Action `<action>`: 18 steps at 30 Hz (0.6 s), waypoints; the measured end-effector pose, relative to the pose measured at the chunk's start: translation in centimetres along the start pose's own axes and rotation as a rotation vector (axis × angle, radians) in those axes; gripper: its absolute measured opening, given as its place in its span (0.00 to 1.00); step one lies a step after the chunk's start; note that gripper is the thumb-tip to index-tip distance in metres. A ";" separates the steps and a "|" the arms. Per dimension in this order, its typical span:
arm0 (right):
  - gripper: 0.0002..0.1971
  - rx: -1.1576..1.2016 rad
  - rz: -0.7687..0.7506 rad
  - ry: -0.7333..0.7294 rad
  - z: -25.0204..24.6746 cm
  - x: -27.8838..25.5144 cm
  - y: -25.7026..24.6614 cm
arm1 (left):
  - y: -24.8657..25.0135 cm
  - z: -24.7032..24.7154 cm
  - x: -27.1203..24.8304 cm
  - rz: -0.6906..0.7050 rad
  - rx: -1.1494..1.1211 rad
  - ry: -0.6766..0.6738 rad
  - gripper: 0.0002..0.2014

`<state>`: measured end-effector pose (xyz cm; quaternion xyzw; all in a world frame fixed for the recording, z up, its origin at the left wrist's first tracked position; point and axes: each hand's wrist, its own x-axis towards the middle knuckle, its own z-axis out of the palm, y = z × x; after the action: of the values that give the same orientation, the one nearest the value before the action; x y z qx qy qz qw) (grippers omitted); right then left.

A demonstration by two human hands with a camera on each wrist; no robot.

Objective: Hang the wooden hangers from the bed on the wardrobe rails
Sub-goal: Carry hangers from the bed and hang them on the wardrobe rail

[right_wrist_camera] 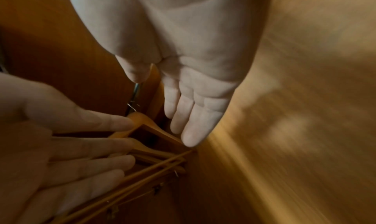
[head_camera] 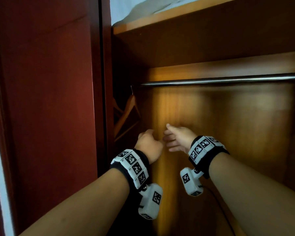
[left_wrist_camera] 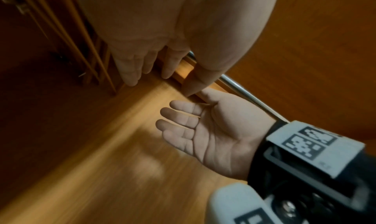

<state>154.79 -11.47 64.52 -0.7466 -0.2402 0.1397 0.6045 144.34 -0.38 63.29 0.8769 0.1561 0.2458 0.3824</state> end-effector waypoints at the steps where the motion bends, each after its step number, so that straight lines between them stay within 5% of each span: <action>1: 0.26 0.001 0.017 0.012 0.0 -0.3 0.6 | -0.3 0.5 -0.3 -0.001 -0.008 -0.024 0.35; 14: 0.23 -0.020 0.186 0.475 -1.4 -9.9 4.5 | -1.9 2.7 -4.1 0.219 -0.254 -0.460 0.29; 18: 0.25 -0.074 0.287 0.605 -0.1 -16.0 6.2 | -3.6 5.0 -6.7 0.183 -0.389 -0.640 0.26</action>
<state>142.49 -20.98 57.28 -0.8018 0.0527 -0.0132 0.5952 141.26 -4.10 55.58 0.8308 -0.0997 0.0179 0.5473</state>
